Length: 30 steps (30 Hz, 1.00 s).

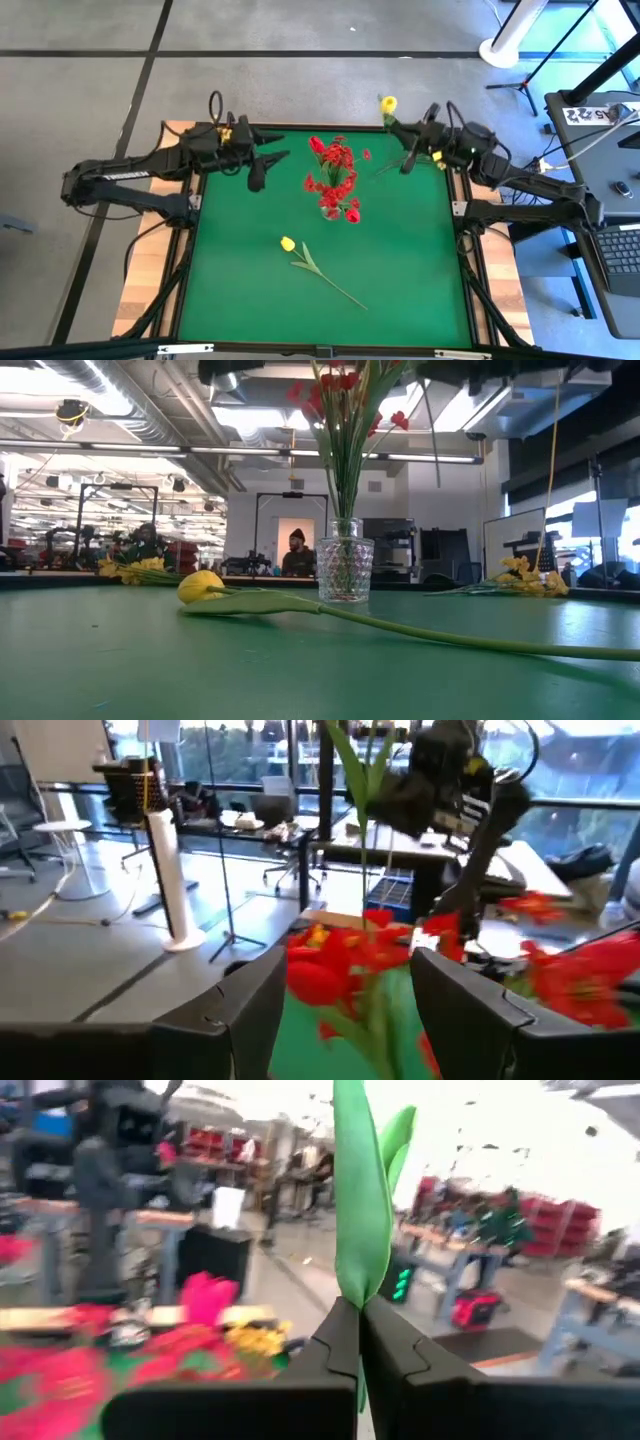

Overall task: Sort flowers into vase by color
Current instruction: Put the right yellow flower into the red vase

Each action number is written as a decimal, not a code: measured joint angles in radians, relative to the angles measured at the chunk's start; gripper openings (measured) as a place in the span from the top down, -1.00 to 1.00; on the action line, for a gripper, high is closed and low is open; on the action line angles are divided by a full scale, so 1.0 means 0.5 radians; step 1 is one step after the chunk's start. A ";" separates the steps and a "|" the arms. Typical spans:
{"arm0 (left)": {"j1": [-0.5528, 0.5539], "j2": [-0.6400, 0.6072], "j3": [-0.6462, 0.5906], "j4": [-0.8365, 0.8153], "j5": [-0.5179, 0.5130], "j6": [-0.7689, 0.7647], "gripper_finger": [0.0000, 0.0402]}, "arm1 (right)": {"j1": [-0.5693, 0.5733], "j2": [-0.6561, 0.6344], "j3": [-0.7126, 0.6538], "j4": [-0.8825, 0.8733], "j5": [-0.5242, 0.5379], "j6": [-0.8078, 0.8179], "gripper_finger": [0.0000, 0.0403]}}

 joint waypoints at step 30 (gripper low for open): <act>0.505 0.422 -0.001 -0.210 0.245 -0.412 0.03 | -0.583 1.391 0.011 1.934 -0.935 0.299 1.00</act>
